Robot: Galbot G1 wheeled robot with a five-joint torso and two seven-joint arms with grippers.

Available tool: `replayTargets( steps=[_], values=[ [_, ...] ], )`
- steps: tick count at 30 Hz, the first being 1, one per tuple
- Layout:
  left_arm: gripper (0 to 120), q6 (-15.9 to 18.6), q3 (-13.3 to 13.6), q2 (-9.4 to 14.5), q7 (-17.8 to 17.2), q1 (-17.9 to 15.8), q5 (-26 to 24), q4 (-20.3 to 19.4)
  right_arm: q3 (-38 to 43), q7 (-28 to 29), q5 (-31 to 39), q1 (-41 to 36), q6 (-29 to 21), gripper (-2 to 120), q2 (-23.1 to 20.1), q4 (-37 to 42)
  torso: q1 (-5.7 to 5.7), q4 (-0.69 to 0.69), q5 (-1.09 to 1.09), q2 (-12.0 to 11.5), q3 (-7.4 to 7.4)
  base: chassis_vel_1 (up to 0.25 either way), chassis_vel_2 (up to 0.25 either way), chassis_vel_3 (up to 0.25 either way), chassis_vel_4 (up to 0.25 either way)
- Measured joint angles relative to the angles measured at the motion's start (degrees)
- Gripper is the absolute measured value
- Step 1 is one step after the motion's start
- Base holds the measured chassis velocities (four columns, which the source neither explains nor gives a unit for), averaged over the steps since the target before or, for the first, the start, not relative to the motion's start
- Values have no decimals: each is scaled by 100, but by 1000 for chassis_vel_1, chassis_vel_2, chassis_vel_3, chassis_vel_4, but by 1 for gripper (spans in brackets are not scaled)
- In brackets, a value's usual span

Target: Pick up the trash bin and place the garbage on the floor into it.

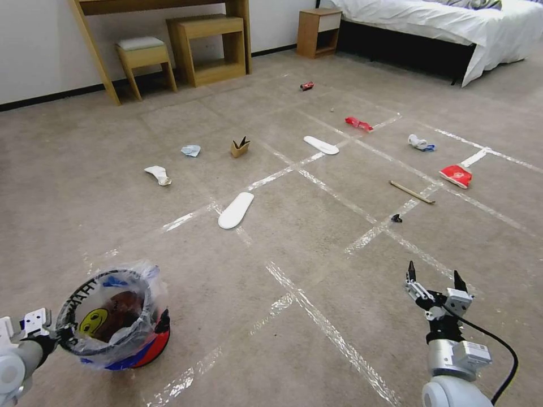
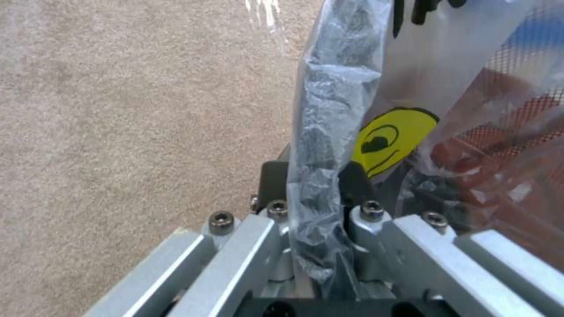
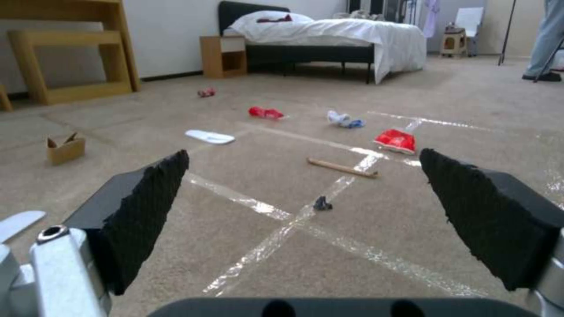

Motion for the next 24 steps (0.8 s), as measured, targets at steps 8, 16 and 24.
replayTargets(
  steps=[8, 16, 24],
  values=[
    [4, -39, 23, -78, 114, -16, 166, 31, -2, -1, 1, 0, 5, 100, -11, -19, 0, -1, 2, 1, 0, 0, 0, 0, 0],
    [4, -171, -63, -260, 260, 67, 328, -81, -13, -1, -6, -9, 6, 100, -11, -8, 0, -2, -7, 0, 1, 0, 0, 0, 0],
    [3, -199, -170, -451, 304, 42, 315, -250, 5, 5, 7, -27, -13, 100, -64, 8, 1, -4, -16, -2, 2, 0, 0, 0, 0]
  ],
)
